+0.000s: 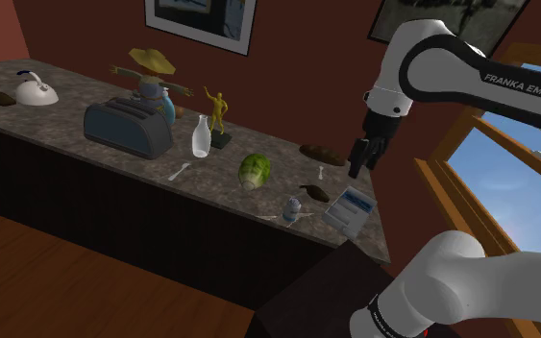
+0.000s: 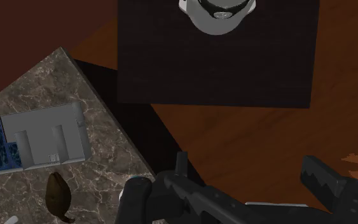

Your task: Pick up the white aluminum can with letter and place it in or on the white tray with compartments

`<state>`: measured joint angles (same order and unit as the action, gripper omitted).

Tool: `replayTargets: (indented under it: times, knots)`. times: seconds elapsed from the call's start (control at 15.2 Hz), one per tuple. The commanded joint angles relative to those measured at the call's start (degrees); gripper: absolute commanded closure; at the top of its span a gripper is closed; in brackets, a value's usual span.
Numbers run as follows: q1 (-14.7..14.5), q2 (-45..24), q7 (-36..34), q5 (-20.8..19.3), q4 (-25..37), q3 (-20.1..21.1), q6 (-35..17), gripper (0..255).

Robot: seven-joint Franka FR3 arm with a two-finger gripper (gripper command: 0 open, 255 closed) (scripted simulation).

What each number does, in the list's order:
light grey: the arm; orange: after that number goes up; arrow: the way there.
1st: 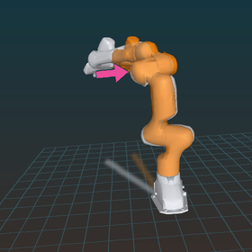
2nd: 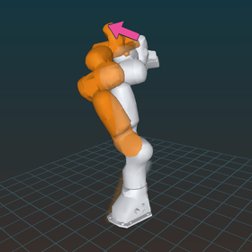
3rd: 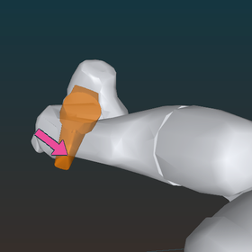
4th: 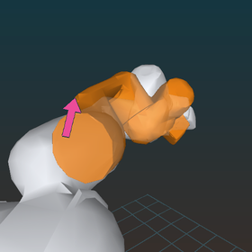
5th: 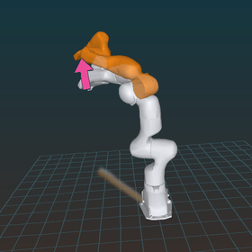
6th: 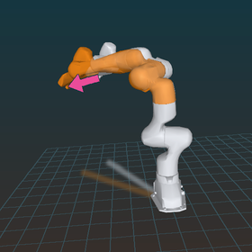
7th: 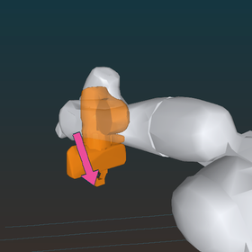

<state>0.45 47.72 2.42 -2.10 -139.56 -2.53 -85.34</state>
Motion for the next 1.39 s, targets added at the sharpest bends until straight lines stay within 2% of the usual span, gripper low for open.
replayTargets:
  times: [0.0,0.66,1.32]
  knots:
    - [0.0,0.0,0.0,0.0,0.0,0.0,0.0,0]
    - [1.8,-11.7,3.8,-4.2,-8.5,-5.0,-21.4,0]
    - [3.0,-32.2,7.8,-5.7,-8.3,-9.9,-42.8,0]
